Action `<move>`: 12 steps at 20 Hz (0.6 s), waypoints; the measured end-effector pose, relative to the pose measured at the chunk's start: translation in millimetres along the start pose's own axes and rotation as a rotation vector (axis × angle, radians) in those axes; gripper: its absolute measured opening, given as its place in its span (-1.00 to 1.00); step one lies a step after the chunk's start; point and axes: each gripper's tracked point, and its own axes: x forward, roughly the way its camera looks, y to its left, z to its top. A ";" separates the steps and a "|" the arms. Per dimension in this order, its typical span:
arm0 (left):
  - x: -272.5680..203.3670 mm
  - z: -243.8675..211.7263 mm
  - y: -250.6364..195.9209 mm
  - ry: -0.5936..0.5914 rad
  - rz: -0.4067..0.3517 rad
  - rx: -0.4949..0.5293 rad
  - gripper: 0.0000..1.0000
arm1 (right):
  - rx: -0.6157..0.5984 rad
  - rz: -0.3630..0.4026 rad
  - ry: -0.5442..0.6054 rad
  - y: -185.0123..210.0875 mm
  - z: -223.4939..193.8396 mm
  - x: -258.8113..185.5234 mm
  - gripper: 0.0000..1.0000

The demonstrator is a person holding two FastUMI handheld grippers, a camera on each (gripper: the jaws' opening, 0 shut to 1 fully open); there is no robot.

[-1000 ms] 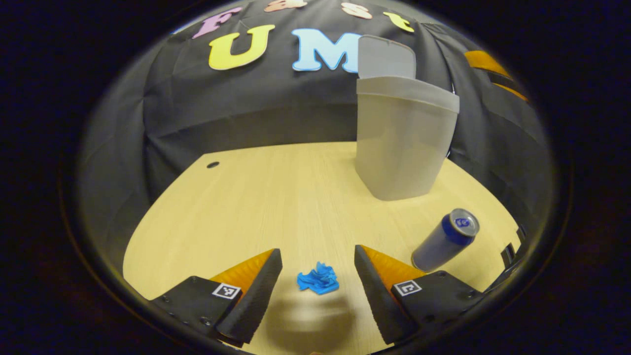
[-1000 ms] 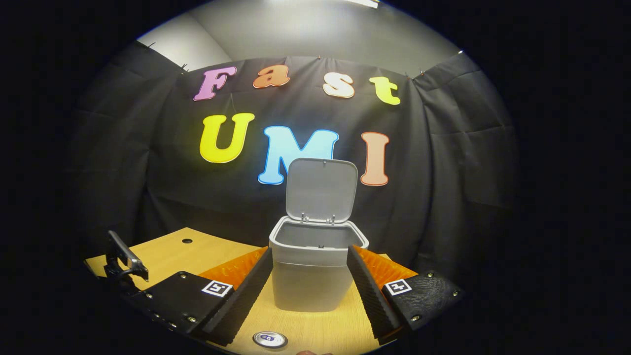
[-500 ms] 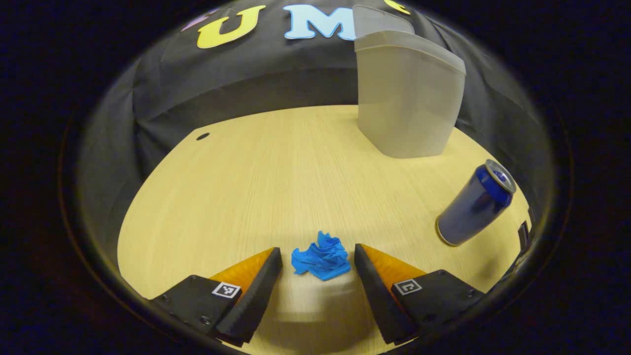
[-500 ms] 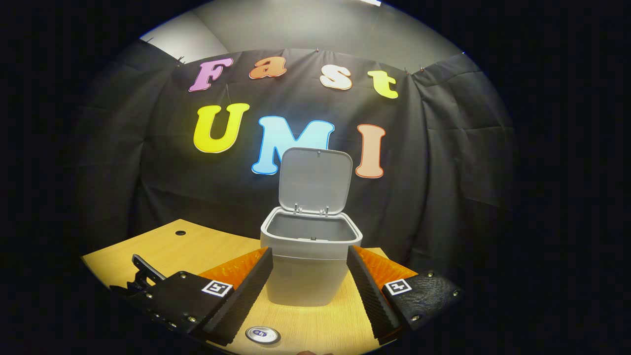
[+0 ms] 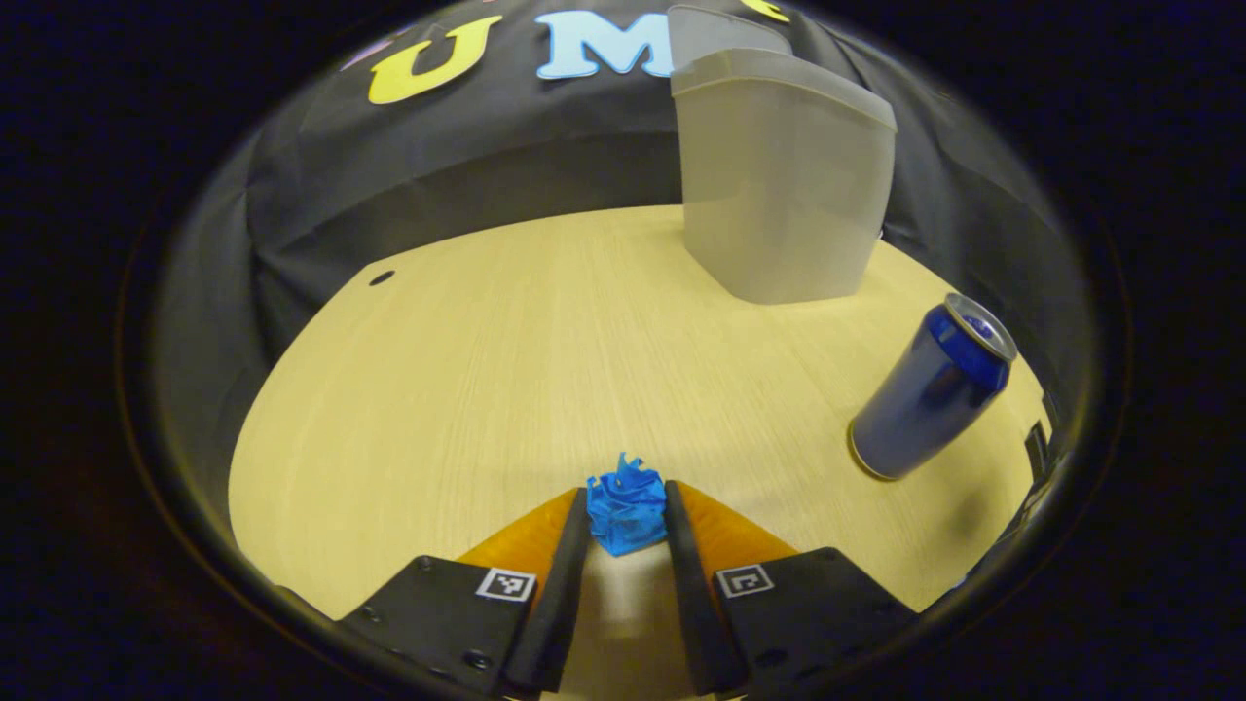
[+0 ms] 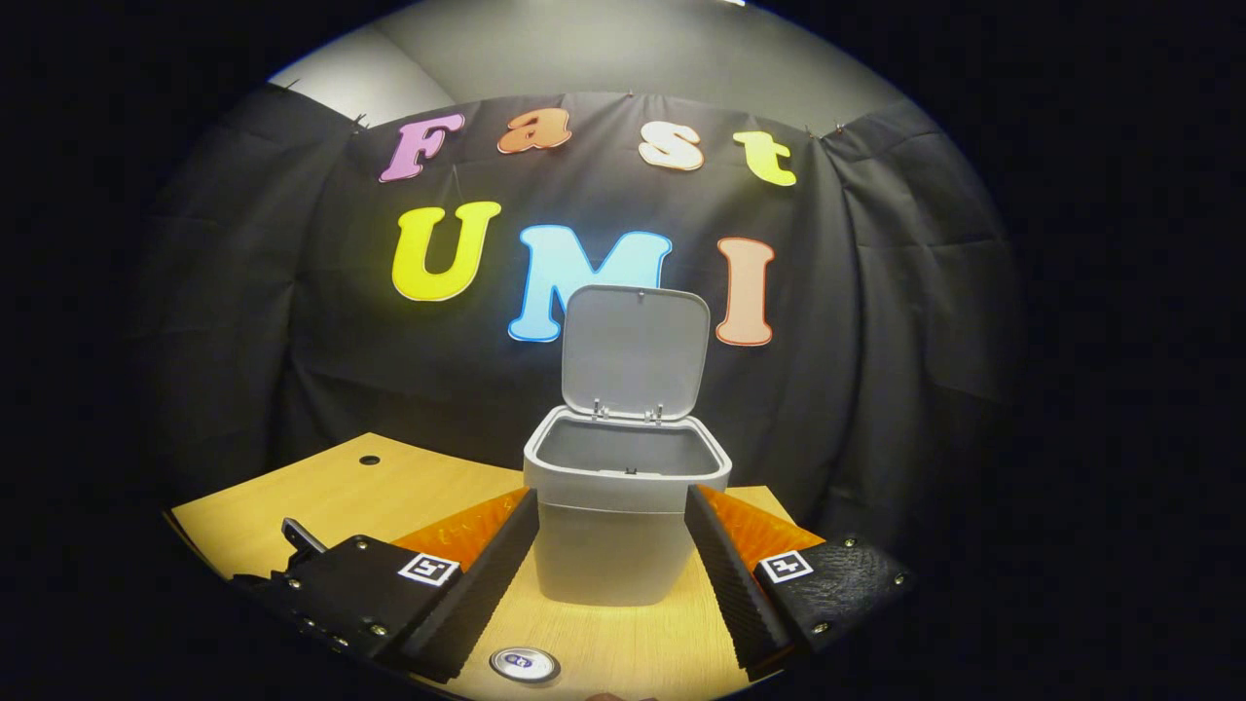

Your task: Press the lid of the desktop garbage bin to open it, pick up the crumpled paper on the desktop and throw it into the bin, then pick up the pop can on the desktop and drop it into the bin, and finally close the garbage bin lid.

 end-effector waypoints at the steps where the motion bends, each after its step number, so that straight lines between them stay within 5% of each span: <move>1: 1.9 -0.5 -1.5 -0.003 0.004 0.029 0.00 | 0.006 0.002 0.004 -0.4 -2.5 0.5 0.94; 3: 4.0 -0.1 -4.4 -0.011 0.010 0.070 -0.12 | 0.014 0.001 0.008 -3.4 -5.6 -0.3 0.94; 4: 6.2 1.7 -5.5 -0.014 0.017 0.087 -0.33 | 0.021 0.000 0.009 -5.0 -6.0 -0.2 0.94; 7: 3.2 2.3 -4.0 -0.016 0.033 0.109 -0.33 | 0.045 -0.002 0.009 -9.7 -10.0 0.6 0.93; 8: 2.5 4.2 -3.8 -0.022 0.035 0.120 -0.50 | 0.050 -0.006 0.008 -12.1 -10.3 0.5 0.93; 12: 1.3 10.4 -1.2 -0.043 0.054 0.132 -0.63 | 0.075 -0.027 0.004 -24.0 -14.7 1.1 0.93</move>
